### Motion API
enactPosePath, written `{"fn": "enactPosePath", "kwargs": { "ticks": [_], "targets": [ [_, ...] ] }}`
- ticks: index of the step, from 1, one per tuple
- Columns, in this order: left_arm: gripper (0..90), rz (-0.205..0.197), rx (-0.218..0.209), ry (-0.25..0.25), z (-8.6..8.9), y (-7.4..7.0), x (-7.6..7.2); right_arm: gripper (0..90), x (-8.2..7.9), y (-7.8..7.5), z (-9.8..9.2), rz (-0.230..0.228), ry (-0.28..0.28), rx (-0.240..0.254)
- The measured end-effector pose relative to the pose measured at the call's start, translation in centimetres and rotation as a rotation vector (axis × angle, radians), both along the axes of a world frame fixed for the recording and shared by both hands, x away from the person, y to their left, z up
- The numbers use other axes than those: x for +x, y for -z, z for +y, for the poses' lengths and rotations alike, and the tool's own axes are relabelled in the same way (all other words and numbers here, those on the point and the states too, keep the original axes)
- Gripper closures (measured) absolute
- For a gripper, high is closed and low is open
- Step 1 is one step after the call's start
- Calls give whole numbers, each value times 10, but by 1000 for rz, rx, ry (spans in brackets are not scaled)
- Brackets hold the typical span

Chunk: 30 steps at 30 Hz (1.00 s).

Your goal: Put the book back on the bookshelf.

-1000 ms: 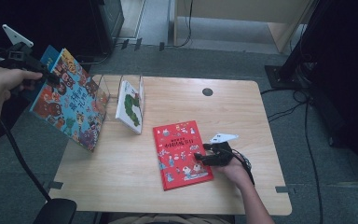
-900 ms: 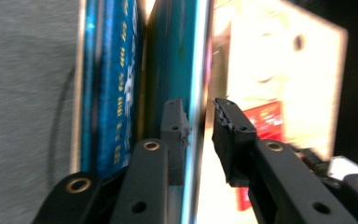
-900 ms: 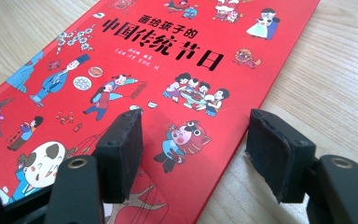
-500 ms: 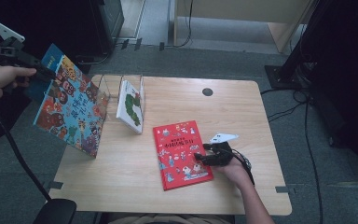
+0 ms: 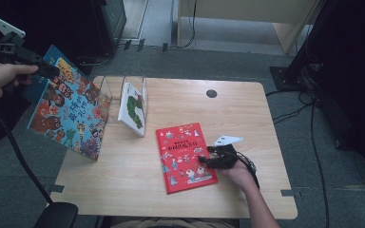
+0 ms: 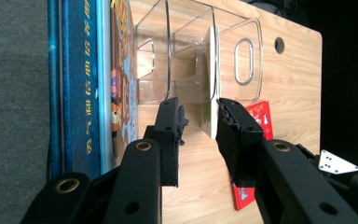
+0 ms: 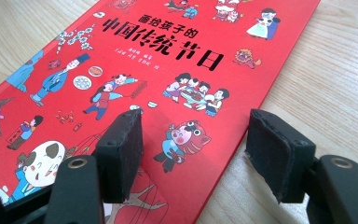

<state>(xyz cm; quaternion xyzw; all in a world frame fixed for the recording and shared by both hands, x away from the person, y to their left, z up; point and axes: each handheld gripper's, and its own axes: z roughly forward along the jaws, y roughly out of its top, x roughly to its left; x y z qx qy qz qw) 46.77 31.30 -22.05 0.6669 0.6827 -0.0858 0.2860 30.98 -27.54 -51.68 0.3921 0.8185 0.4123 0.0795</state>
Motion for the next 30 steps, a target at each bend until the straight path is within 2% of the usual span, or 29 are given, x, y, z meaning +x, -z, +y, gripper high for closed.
{"fn": "enactPosePath", "kwargs": {
  "ticks": [6,11,16,19,26,30],
  "targets": [
    [680,-37,15,23,-7,-3,-6,378,1,-1,-1,-6,0,-7],
    [663,-59,1,41,-13,-4,-11,382,3,-3,0,-11,4,-12],
    [648,-65,-2,41,-17,0,-15,386,6,-4,0,-20,8,-6],
    [639,-73,14,45,-21,2,-18,387,8,-4,0,-18,8,-11],
    [625,-80,-9,61,-30,4,-25,389,14,-6,1,-24,2,-11],
    [619,-82,-24,71,-34,11,-29,392,18,-7,3,-22,9,-10]
  ]
}}
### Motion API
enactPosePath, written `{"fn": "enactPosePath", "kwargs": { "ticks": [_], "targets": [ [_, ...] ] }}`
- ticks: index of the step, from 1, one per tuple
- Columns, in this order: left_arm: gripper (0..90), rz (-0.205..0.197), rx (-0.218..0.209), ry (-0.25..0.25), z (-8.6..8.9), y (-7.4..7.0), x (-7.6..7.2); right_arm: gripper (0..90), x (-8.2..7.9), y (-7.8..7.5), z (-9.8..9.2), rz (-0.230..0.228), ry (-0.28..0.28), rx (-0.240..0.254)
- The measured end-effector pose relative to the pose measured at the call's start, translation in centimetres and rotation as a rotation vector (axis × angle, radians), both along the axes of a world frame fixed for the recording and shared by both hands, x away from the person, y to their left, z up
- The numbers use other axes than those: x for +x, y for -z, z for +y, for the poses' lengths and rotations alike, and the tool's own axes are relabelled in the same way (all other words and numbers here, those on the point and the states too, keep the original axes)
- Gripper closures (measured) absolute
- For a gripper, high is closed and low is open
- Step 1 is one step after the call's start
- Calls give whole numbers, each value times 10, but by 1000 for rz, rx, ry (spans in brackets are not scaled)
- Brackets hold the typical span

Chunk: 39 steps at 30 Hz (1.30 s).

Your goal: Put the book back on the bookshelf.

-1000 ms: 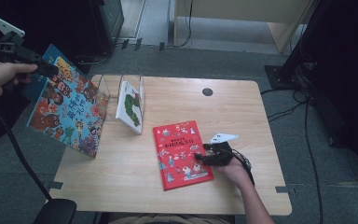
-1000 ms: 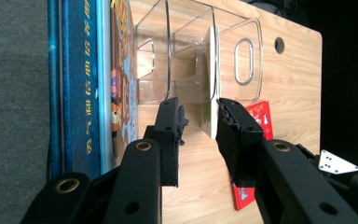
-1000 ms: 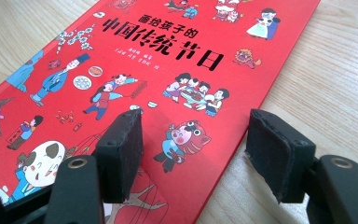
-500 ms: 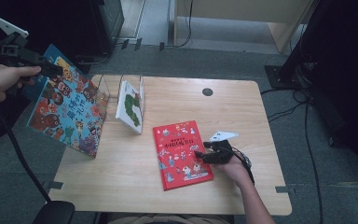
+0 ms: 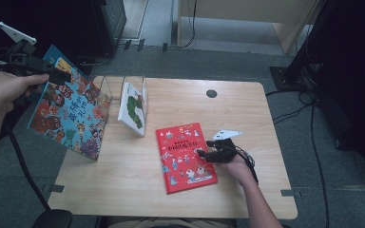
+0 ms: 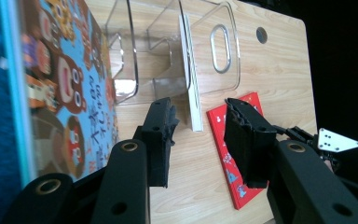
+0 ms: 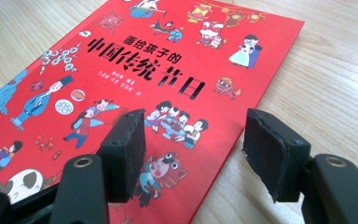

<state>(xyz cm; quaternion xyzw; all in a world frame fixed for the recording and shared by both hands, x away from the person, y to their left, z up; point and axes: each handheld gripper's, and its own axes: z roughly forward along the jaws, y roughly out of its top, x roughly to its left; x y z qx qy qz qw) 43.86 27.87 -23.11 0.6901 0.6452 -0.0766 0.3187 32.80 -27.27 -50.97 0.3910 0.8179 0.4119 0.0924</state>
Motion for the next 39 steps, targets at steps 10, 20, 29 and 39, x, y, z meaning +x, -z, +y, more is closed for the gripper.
{"fn": "enactPosePath", "kwargs": {
  "ticks": [10,20,29,39],
  "targets": [
    [605,-1,-28,35,-22,19,-9,405,8,-4,3,-1,-3,11],
    [579,-7,-47,61,-46,40,-18,420,16,-6,4,-2,-5,11],
    [580,-9,-48,83,-64,62,-26,424,20,-7,6,6,-14,11],
    [579,-9,-30,120,-86,85,-33,427,22,-6,10,7,-30,5]
  ]
}}
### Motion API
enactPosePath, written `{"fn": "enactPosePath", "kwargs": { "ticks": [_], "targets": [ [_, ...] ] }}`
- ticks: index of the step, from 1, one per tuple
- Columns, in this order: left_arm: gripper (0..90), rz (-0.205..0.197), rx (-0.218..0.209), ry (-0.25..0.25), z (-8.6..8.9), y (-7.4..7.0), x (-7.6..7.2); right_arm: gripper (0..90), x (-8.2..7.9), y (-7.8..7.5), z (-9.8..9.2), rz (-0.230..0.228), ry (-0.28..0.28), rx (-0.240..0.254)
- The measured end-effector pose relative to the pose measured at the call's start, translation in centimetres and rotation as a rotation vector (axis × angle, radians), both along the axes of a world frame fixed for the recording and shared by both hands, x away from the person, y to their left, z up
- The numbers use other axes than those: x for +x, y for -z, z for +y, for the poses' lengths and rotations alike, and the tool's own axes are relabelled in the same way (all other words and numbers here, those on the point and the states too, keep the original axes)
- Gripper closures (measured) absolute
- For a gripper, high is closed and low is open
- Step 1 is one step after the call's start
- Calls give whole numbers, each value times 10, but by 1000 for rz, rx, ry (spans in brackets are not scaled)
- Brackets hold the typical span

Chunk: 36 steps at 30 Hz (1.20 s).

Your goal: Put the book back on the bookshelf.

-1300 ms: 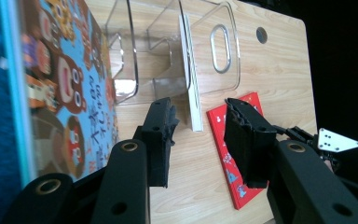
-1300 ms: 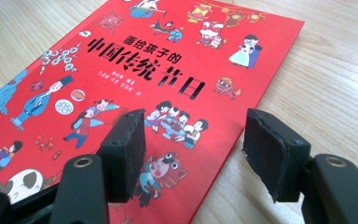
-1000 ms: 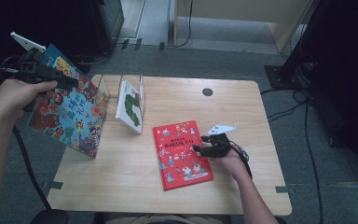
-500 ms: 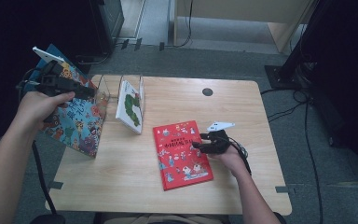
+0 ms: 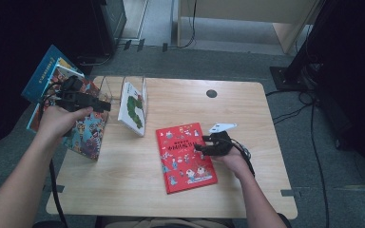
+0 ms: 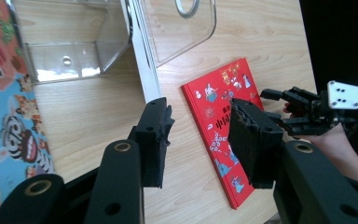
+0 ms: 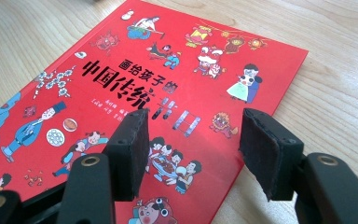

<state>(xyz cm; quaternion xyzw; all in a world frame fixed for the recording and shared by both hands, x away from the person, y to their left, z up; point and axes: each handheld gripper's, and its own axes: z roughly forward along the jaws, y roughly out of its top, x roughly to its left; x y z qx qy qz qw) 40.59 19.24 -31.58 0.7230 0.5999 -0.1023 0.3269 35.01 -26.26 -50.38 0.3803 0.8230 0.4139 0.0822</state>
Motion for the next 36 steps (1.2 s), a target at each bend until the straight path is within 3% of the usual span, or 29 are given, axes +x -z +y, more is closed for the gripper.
{"fn": "enactPosePath", "kwargs": {
  "ticks": [12,23,33,36],
  "targets": [
    [578,11,4,30,-20,30,-4,430,0,0,0,8,-4,-4],
    [600,9,41,53,-36,59,-11,434,0,1,1,17,-2,-11],
    [588,2,-4,82,-45,79,-19,434,-1,1,1,17,-2,-15],
    [588,1,3,91,-49,84,-21,435,-1,1,1,16,-3,-15]
  ]
}}
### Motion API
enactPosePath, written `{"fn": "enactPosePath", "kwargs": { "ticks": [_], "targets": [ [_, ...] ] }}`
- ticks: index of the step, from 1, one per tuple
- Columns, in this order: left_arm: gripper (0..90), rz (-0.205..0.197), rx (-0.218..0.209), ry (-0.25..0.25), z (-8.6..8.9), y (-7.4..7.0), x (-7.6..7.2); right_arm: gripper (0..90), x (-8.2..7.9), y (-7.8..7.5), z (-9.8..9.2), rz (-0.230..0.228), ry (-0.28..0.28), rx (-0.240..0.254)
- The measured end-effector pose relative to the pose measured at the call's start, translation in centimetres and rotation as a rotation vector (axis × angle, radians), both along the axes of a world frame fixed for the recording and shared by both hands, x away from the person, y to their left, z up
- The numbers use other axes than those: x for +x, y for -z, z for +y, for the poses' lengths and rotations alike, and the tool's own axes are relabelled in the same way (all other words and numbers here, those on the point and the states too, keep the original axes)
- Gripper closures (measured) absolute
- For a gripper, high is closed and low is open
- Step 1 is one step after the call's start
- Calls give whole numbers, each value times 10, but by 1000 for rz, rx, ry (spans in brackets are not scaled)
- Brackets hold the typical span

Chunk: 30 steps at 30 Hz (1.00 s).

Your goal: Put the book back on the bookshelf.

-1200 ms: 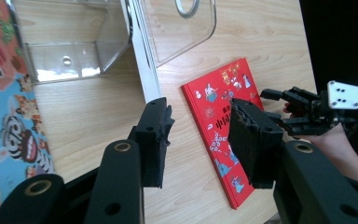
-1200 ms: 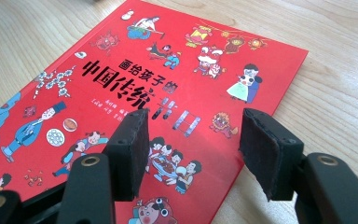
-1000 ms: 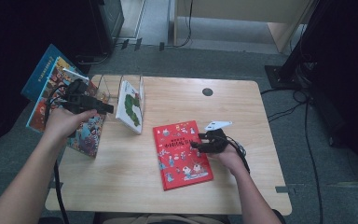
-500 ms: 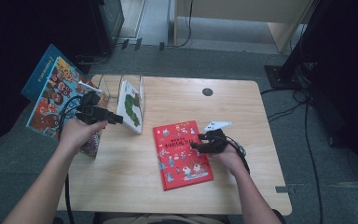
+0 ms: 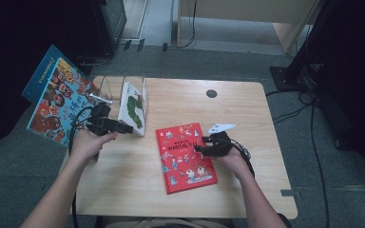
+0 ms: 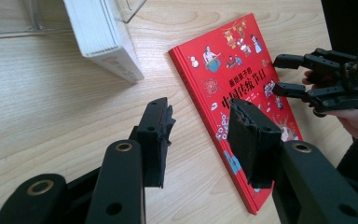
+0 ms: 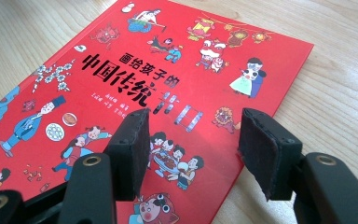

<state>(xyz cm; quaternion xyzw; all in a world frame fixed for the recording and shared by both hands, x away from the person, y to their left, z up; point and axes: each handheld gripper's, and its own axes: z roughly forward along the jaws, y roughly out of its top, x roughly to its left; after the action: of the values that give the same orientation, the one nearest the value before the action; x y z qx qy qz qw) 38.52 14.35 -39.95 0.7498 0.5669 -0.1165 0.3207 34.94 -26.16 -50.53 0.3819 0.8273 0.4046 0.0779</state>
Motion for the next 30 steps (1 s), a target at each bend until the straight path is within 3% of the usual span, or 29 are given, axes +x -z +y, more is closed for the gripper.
{"fn": "enactPosePath", "kwargs": {
  "ticks": [5,16,30],
  "targets": [
    [581,-20,21,1,-5,8,-2,437,0,0,0,-2,-1,0],
    [582,-12,-25,16,-13,28,-6,442,-1,0,-1,-4,2,-2],
    [614,-23,-21,36,-20,44,-14,447,-2,0,-1,-7,3,-3]
  ]
}}
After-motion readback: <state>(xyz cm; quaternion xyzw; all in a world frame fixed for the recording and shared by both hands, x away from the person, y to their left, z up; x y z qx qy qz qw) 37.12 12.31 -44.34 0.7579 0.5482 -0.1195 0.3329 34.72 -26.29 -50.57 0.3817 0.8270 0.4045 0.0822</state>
